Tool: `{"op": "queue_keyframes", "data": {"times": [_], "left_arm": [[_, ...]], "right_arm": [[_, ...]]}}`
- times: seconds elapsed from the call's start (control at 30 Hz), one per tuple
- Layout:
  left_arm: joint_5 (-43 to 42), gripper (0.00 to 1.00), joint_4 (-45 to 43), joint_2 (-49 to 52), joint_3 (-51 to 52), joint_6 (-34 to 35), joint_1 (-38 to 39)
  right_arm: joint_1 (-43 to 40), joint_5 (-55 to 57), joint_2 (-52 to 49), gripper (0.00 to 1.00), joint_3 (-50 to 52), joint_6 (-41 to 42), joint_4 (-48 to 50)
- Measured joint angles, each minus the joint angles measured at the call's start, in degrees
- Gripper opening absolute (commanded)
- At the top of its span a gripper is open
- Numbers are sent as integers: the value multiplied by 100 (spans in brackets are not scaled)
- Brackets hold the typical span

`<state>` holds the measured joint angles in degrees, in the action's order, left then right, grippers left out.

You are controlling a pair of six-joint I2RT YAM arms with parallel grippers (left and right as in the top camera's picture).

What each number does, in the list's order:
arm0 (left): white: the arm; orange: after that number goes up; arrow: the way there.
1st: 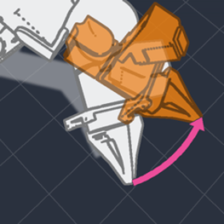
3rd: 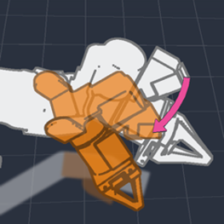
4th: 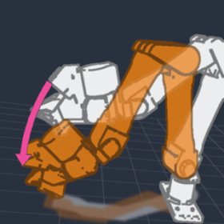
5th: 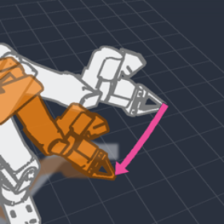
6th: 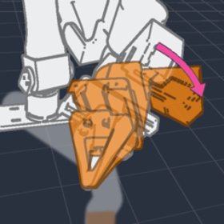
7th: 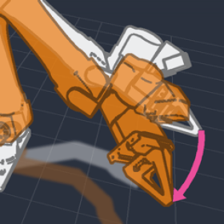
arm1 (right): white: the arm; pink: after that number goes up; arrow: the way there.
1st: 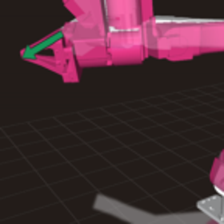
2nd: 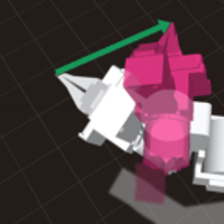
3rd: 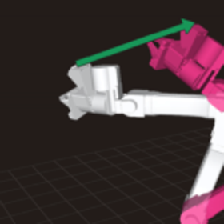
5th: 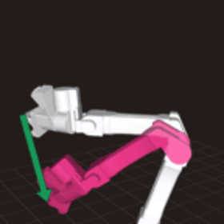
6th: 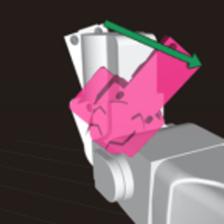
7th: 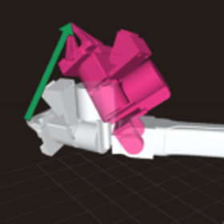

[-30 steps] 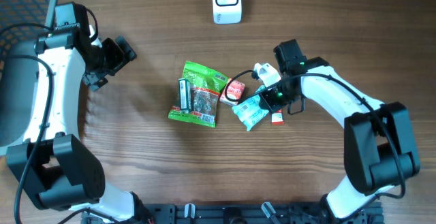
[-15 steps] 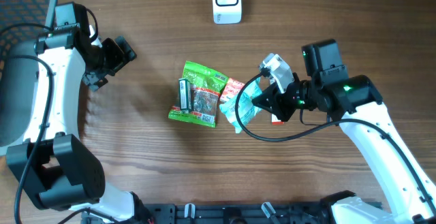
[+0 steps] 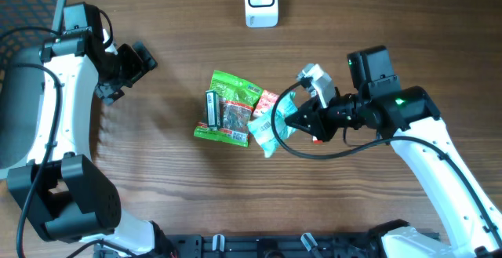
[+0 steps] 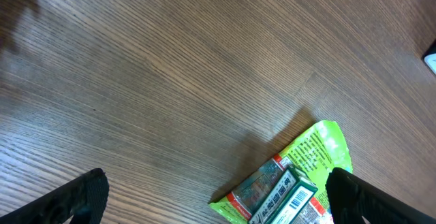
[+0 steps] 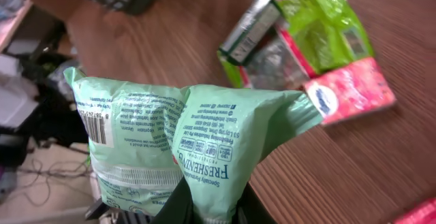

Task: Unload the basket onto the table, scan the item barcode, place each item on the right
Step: 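Lift the mint-green pouch with the right gripper toward the scanner, then carry the mint-green pouch up to the white scanner with the right gripper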

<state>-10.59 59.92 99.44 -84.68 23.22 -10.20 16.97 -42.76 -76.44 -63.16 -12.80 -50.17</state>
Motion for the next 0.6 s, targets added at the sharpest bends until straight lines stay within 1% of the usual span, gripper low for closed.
{"op": "queue_keyframes", "data": {"times": [0.13,0.23,0.47,0.5,0.6], "left_arm": [[-2,100,0,0,0,0,0],[0,100,0,0,0,0,0],[0,100,-2,0,0,0,0],[0,100,0,0,0,0,0],[0,100,0,0,0,0,0]], "right_arm": [[0,566,0,4,-9,564,-15],[0,999,-2,4,-234,894,-177],[2,2262,-66,4,-1954,1298,-1165],[15,2601,-166,4,-2559,1318,-1335],[267,3405,-608,4,-3816,1346,-1779]]}}
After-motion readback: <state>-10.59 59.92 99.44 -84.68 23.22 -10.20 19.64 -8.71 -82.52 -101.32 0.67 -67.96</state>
